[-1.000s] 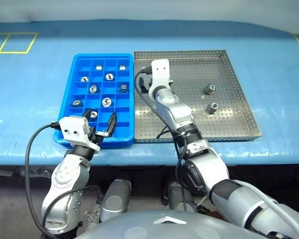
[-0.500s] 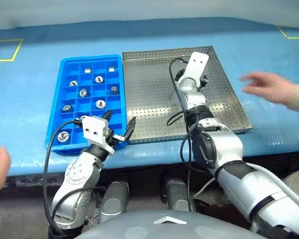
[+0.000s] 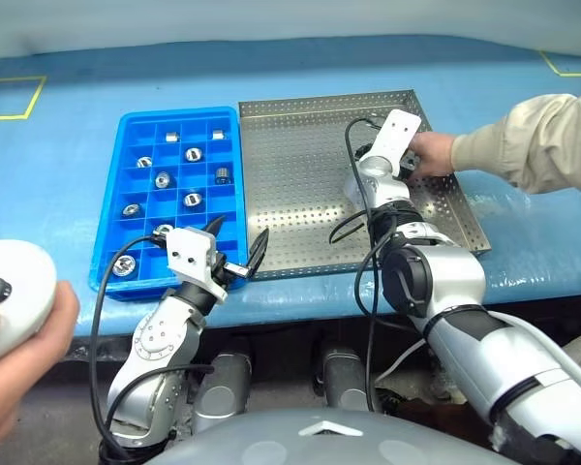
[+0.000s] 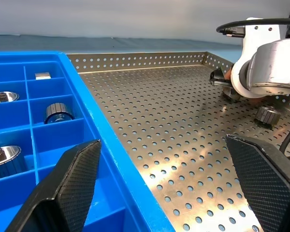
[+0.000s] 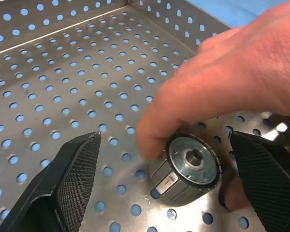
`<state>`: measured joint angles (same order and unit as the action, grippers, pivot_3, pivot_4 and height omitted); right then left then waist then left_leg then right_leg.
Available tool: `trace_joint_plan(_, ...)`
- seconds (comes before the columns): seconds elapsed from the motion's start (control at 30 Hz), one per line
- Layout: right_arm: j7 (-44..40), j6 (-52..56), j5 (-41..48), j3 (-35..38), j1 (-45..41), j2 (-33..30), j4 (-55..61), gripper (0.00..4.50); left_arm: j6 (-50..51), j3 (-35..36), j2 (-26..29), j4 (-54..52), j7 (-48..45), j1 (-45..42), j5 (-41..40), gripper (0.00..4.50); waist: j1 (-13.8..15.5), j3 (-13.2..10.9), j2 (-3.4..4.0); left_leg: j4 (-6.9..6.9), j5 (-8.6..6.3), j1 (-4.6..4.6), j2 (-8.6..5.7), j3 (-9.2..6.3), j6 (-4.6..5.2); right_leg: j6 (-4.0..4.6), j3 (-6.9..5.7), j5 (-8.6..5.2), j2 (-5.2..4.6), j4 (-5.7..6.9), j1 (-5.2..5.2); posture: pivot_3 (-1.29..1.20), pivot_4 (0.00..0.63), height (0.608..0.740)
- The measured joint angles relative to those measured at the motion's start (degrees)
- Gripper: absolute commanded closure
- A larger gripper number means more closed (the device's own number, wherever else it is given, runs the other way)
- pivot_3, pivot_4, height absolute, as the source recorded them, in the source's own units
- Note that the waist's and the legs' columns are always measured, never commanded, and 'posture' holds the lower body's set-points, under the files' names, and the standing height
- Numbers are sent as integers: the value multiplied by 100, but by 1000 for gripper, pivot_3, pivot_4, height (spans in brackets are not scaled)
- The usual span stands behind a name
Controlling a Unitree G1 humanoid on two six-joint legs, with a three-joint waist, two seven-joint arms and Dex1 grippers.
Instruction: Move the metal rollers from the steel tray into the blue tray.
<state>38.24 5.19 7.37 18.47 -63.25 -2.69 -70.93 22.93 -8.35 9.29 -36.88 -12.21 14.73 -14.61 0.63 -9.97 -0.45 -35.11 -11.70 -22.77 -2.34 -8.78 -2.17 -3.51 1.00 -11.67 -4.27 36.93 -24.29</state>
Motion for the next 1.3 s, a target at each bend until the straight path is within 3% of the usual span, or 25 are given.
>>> trace_joint_plan(0.3, -61, 10, -15, -10, 1, 15, -21, 14, -11, -3, -16, 90, -27, -36, 0, 0, -4, 1, 1, -1, 0, 4, 0, 2, 0, 0, 2, 0, 0, 1, 2, 206, 150, 740)
trace_joint_plan(0.53, -594, 34, -50, -159, 11, 189, -9, 14, -10, -3, -15, 91, -33, -94, -1, 0, -73, 1, 2, -1, 0, 6, 0, 3, 1, -1, 4, 1, 1, 1, 2, 195, 150, 740)
trace_joint_plan(1.3, -485, 354, -244, -456, 379, 380, 872, 14, -10, -19, -23, 273, -57, -188, -6, 0, -125, 3, 5, -2, 1, 9, -1, 3, 1, -4, 7, 3, 1, 1, 6, 176, 150, 740)
